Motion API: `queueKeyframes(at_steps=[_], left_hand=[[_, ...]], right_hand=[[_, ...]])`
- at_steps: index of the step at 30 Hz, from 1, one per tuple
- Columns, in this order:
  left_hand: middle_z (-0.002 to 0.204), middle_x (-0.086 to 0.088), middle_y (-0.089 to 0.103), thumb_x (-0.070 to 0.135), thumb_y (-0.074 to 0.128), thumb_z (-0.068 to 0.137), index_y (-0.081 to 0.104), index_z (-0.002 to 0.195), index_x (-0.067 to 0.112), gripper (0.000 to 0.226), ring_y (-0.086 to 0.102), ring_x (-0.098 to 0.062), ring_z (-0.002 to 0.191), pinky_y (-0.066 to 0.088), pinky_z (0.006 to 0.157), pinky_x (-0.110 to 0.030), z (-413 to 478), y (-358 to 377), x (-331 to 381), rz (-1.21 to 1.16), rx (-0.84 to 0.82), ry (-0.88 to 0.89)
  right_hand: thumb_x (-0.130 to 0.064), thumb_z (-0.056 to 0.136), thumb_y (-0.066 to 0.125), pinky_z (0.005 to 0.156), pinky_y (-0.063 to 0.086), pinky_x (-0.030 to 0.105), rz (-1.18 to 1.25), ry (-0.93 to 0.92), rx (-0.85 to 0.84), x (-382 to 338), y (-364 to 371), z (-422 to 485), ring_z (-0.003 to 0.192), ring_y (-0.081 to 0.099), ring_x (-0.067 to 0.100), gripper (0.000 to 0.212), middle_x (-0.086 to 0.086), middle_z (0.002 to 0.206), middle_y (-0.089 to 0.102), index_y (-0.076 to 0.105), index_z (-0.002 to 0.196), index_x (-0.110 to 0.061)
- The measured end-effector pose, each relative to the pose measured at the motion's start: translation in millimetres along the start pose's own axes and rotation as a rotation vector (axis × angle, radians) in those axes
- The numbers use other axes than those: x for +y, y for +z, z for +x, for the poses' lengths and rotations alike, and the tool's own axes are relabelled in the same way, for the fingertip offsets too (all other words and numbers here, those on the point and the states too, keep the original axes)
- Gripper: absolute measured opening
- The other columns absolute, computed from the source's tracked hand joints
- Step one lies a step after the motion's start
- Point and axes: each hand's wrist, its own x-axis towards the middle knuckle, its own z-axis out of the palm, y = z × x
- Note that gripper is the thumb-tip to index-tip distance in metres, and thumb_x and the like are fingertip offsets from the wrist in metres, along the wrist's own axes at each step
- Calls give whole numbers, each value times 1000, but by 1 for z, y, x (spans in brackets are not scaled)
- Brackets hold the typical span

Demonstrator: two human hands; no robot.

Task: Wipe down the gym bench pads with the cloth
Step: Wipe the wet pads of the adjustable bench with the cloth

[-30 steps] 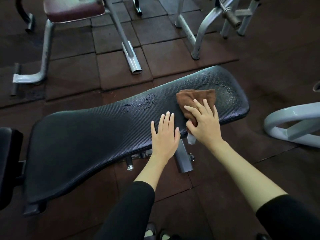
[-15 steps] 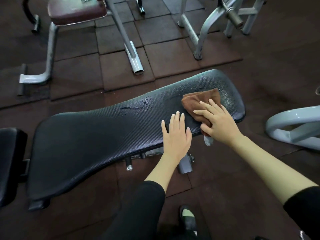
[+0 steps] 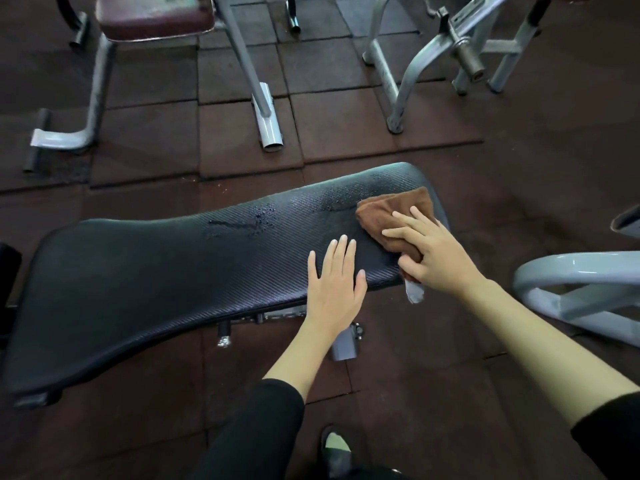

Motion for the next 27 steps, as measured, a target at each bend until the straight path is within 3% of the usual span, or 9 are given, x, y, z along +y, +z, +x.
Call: queueKeyframes(at_steps=[6,9,12,17,22,27], left_hand=[[146,-6,42,37,33,95,43,140,11,53,38,-21,134,28,110,-51,4,-3,-4,9,0,35],[146,-6,41,38,35,94,42,140,11,54,37,-21,135,28,110,-51,9,-3,-5,4,6,50],[147,-6,40,38,35,94,41,141,11,55,35,-22,136,27,110,-52,17,-4,-5,-1,13,56],[148,-7,39,38,36,93,42,141,12,55,34,-22,137,26,110,-52,31,-2,-6,6,10,36],[151,-5,34,41,35,92,37,144,15,58,30,-20,139,24,112,-52,35,0,-4,-15,-37,0],[152,-4,32,41,35,93,35,145,17,58,28,-19,140,23,112,-51,35,-1,-6,-23,-56,-3]], right_hand=[[-20,77,58,108,30,51,98,132,-42,18,-16,21,143,22,31,47,-1,148,41,58,123,-27],[-22,72,54,107,27,44,44,20,-68,16,-15,10,141,26,33,49,2,146,44,60,121,-24],[-22,73,53,110,17,34,34,-110,-199,22,-20,1,142,21,24,50,-3,147,40,60,122,-24],[-12,74,60,114,18,38,97,-179,-315,39,-27,35,143,19,23,50,-2,147,41,59,123,-23],[-4,75,62,116,20,43,155,-36,-205,46,-27,105,141,25,25,49,6,143,46,61,121,-20],[-31,74,48,108,30,55,113,12,-95,21,-25,129,139,34,25,47,-2,138,51,57,120,-28]])
